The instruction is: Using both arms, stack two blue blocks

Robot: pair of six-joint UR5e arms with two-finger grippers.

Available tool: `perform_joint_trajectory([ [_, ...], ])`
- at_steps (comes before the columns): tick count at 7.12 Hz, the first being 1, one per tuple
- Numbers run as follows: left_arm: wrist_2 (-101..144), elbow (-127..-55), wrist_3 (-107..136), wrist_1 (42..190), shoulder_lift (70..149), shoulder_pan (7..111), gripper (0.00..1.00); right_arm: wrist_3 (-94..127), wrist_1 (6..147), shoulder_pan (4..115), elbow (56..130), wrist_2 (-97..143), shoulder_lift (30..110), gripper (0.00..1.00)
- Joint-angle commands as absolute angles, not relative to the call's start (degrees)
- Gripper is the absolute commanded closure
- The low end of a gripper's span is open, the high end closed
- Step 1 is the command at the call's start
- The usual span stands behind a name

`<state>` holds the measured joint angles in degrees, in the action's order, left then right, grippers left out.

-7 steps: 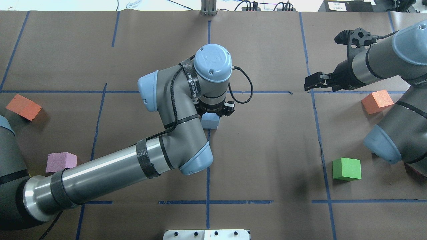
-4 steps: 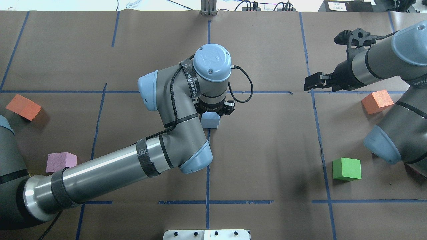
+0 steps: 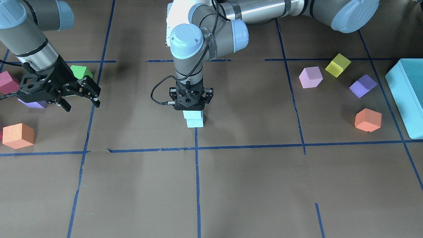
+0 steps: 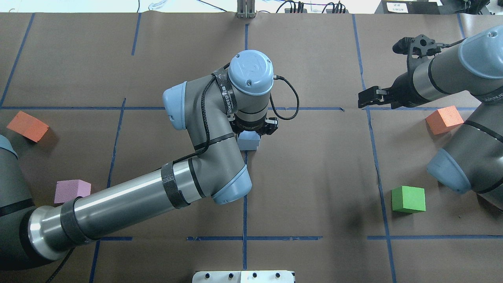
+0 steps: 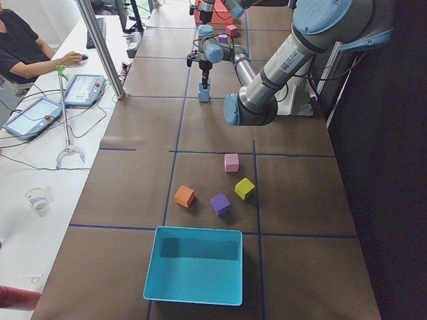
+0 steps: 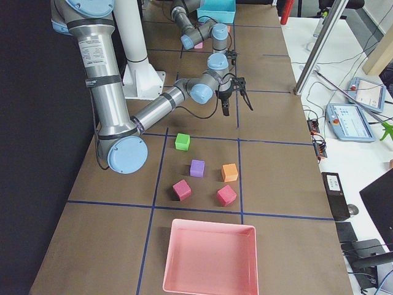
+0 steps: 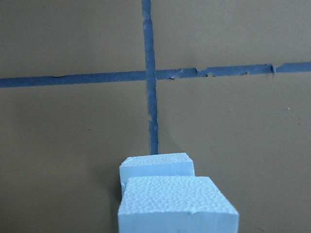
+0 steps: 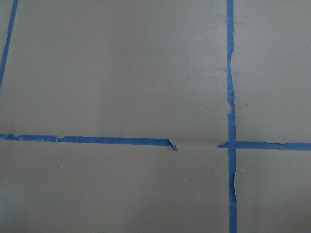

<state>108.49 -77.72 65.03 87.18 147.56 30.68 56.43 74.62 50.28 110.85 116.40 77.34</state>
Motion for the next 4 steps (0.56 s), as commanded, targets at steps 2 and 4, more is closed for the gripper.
perform_joint_trajectory([
  [2, 108.5, -77.7, 65.0, 87.2, 147.5, 31.2, 0.83, 56.4, 74.6, 50.0, 110.7, 116.0, 77.3, 0.0],
  [4, 108.5, -77.4, 65.0, 87.3, 147.3, 31.5, 0.71, 56.4, 74.6, 50.0, 110.7, 116.0, 77.3, 0.0],
])
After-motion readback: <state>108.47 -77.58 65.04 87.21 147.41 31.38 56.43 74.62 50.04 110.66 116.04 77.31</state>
